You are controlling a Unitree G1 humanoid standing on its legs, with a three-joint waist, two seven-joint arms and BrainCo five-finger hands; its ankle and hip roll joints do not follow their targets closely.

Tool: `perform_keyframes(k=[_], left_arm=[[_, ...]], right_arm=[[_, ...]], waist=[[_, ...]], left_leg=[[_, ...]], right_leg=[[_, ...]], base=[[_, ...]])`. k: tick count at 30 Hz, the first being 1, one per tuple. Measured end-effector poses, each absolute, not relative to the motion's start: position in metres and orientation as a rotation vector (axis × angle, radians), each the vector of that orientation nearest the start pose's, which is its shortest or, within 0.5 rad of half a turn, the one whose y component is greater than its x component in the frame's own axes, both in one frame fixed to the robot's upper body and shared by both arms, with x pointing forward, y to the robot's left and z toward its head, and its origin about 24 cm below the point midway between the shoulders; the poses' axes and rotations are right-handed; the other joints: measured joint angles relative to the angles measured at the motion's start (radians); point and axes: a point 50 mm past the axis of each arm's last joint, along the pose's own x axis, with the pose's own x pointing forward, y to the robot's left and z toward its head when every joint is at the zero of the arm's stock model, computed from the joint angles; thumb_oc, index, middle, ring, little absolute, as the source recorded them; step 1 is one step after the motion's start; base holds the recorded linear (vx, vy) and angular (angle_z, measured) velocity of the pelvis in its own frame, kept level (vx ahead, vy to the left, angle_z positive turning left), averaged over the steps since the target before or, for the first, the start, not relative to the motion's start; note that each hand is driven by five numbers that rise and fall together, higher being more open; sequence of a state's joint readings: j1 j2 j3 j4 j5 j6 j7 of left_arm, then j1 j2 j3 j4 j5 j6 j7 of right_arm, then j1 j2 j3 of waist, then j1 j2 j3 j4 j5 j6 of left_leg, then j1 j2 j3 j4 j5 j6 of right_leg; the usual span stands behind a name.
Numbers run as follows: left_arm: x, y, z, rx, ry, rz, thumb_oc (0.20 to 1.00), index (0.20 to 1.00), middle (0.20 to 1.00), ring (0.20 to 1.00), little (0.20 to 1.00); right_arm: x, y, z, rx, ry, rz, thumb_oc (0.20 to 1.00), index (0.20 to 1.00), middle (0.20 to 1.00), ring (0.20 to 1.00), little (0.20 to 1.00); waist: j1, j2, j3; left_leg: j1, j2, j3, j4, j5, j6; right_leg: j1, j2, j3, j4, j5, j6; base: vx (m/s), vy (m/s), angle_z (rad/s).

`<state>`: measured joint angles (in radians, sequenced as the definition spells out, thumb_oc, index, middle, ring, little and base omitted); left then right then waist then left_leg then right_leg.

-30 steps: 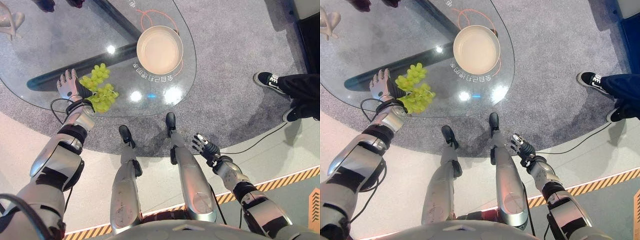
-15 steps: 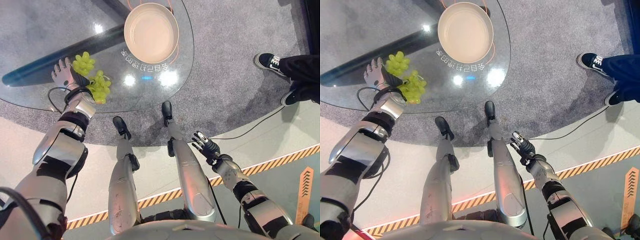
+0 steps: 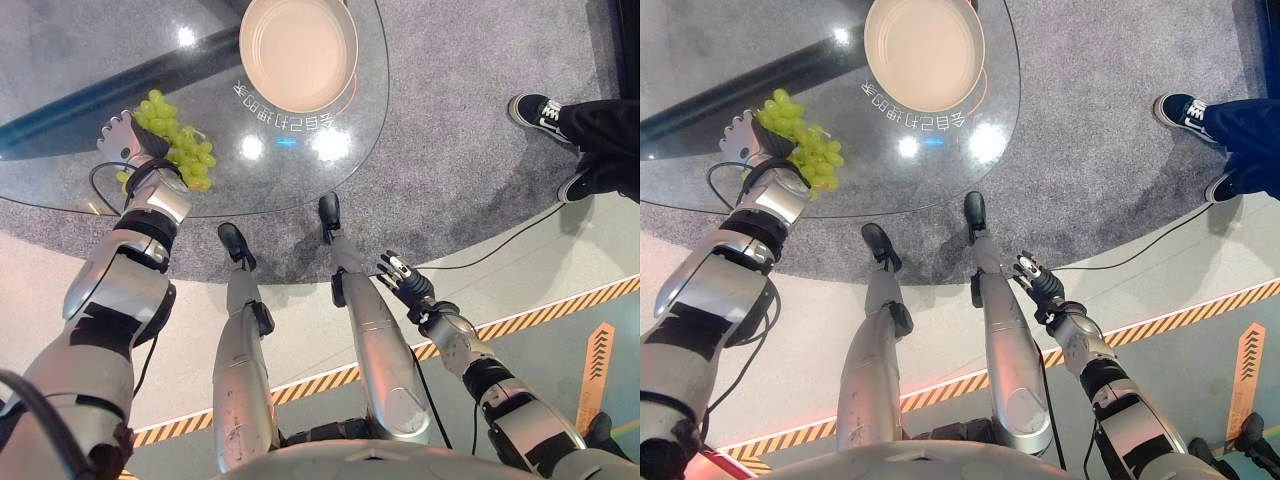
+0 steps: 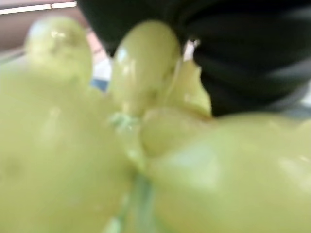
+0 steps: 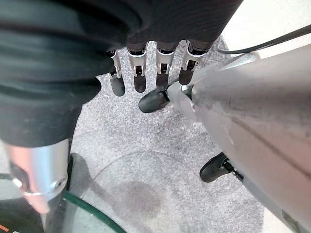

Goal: Pick up fruits into the plate

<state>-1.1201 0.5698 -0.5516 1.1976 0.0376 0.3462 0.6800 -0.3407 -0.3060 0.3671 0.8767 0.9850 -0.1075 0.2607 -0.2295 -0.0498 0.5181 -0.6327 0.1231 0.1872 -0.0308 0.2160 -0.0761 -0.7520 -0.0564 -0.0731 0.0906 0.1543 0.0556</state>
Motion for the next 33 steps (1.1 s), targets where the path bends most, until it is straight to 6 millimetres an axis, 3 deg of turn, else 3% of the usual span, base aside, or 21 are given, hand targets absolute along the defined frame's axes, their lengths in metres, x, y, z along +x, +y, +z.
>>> perform_keyframes(k=[16, 22, 27, 33], left_arm=[[0.388, 0.284, 0.161, 1.019, 0.182, 0.804, 0.2, 0.2, 0.2, 0.2, 0.2], [0.392, 0.271, 0.158, 0.921, 0.086, 0.713, 0.2, 0.2, 0.2, 0.2, 0.2], [0.394, 0.251, 0.154, 0.778, -0.003, 0.533, 0.2, 0.2, 0.2, 0.2, 0.2], [0.378, 0.239, 0.155, 0.724, -0.127, 0.336, 0.2, 0.2, 0.2, 0.2, 0.2]], right_arm=[[0.28, -0.177, -0.047, 0.512, 0.425, 0.144, 1.0, 1.0, 1.0, 1.0, 1.0], [0.282, -0.177, -0.044, 0.492, 0.391, 0.145, 1.0, 1.0, 1.0, 1.0, 1.0], [0.282, -0.176, -0.041, 0.413, 0.37, 0.182, 1.0, 1.0, 1.0, 1.0, 1.0], [0.287, -0.175, -0.017, 0.296, 0.266, 0.273, 1.0, 1.0, 1.0, 1.0, 1.0]], waist=[[0.01, -0.015, 0.0], [0.03, -0.015, 0.0], [0.059, -0.013, 0.001], [0.105, -0.005, 0.001]], left_leg=[[0.074, 0.0, -0.006, -0.003, 0.002, -0.001], [0.15, -0.001, -0.007, -0.019, 0.004, -0.002], [0.283, -0.001, -0.016, -0.05, 0.004, -0.004], [0.442, -0.002, -0.034, -0.058, -0.015, -0.016]], right_leg=[[0.075, -0.002, -0.009, 0.002, -0.001, 0.001], [0.153, 0.0, -0.013, -0.013, 0.0, 0.001], [0.298, 0.002, -0.024, -0.056, -0.001, 0.001], [0.5, 0.001, -0.052, -0.128, -0.001, 0.001]], base=[[0.0, 0.01, 0.01], [0.0, 0.01, 0.01], [0.05, 0.021, 0.07], [0.14, 0.034, 0.13]])
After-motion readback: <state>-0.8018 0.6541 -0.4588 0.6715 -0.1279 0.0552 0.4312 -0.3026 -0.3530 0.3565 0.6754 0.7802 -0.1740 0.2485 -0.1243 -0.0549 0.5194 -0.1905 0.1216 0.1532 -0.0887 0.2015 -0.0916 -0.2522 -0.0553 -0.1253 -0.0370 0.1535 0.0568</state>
